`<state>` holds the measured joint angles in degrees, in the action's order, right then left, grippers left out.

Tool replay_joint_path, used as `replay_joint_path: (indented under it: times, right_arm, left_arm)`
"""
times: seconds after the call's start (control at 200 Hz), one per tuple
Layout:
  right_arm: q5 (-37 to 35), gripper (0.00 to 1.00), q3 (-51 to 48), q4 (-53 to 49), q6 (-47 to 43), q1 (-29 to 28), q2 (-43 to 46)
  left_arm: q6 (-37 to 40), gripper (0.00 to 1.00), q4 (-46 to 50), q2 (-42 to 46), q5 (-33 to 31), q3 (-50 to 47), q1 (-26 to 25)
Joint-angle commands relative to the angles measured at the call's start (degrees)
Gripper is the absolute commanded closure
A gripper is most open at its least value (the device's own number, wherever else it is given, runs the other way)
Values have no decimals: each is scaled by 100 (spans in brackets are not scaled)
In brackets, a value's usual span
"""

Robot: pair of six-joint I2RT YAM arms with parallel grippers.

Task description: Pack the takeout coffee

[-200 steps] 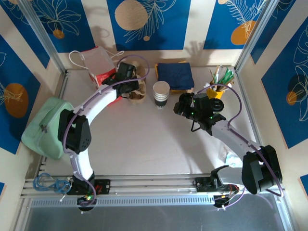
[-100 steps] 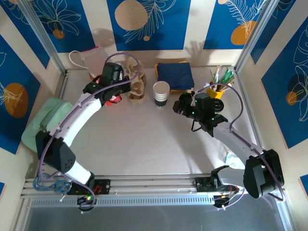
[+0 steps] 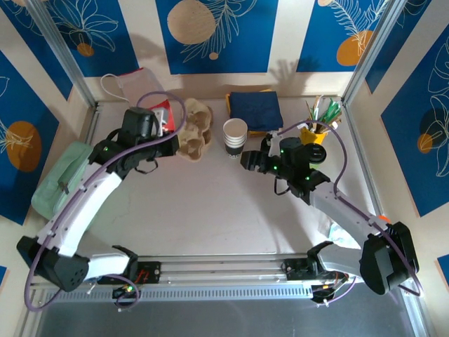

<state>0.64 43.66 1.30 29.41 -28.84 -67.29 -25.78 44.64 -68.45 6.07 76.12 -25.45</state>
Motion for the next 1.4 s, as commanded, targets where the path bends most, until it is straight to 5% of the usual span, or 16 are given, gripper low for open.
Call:
replay_joint_path:
  times: [0.0,0.5,0.815,1.045,1.396]
  right_arm:
    - [196,17,263,98,-469,-317,-10]
    - [-377,18,1312,-554,-1570,-1789,-890]
    - [-340,18,1922,-1065,-1989,-2269,-1564]
    - [-1001,18,2295,-1769,-2272,-2426,-1866]
    - [-779,19,2374,-1737,-2466,-2615,-2040]
  left_arm:
    - [432,96,533,226,450,-276,58]
    - [896,98,1690,551,1575,-711,58]
    - [958,98,1754,532,1632,-757,55]
    - [977,98,1734,568,1529,-784,61]
    - [969,100,1640,499,1409,-774,58]
